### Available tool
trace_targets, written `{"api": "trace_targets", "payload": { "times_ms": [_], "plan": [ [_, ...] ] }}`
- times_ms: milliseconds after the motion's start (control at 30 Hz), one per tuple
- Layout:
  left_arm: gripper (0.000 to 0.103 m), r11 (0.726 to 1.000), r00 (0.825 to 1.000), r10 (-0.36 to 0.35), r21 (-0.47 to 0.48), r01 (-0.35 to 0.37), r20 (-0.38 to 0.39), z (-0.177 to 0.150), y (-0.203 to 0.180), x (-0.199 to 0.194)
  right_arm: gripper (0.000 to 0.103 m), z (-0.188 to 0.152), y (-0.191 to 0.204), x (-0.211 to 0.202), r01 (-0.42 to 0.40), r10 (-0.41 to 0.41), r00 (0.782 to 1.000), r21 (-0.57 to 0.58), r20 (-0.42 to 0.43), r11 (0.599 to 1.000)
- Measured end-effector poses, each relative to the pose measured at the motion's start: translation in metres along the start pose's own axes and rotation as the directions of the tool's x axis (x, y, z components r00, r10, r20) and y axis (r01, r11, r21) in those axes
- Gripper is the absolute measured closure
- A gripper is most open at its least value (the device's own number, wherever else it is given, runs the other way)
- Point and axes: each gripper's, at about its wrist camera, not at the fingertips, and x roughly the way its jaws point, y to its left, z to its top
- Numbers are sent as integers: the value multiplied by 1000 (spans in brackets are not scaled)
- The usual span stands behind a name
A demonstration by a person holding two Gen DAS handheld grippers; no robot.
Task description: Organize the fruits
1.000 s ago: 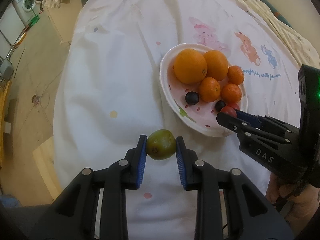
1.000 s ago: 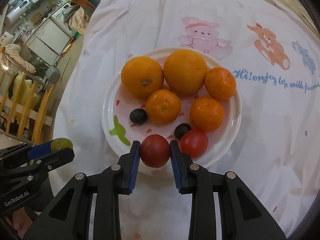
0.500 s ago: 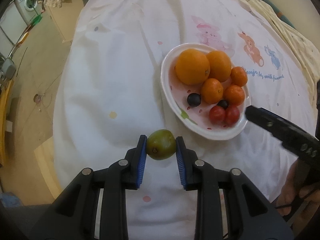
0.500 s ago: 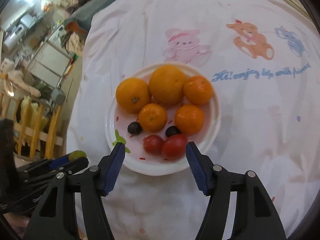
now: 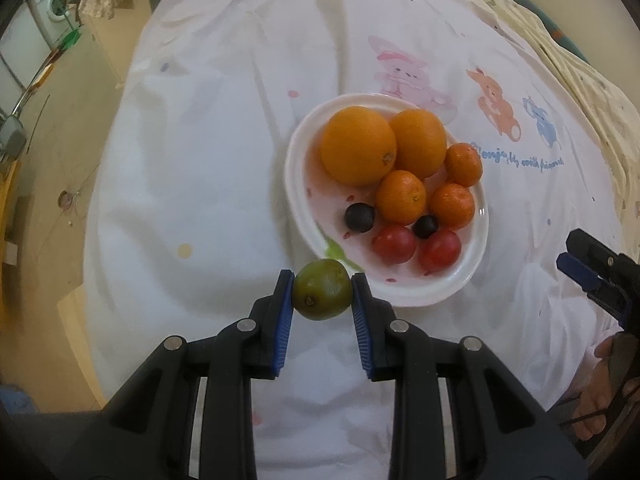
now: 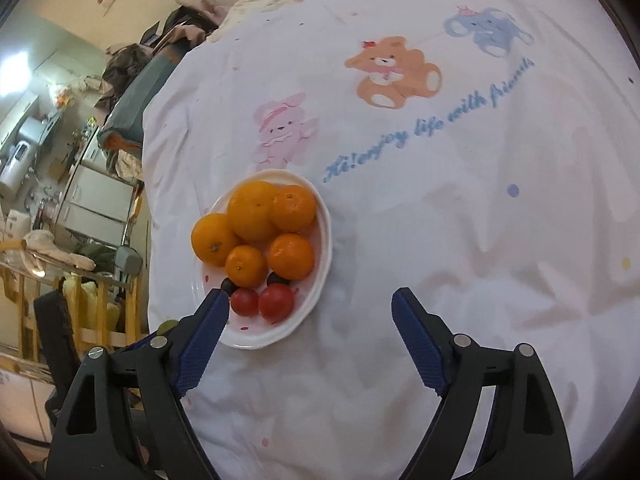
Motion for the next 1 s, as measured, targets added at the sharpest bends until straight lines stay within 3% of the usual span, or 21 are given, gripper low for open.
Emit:
{"api": "trace_targets", "payload": {
  "times_ms": [233,667,833,1000],
  "plan": [
    [78,999,999,-32,34,31,38,7,-20,13,17,0,-6,4,18,-18,999,-22,-27,1000],
    [76,998,998,-55,-7,55,-8,13,-26,44,17,-2,-11,11,30,-32,998,-29,-52,999],
    [29,997,997,-80,7,80,18,12,-29,29,17,-1,-5,14,37,-39,998,-41,-55,998],
    [26,998,997,-18,56,14,76,7,-25,1,17,-1,1,9,39,-41,998,-52,-37,998]
  ]
}}
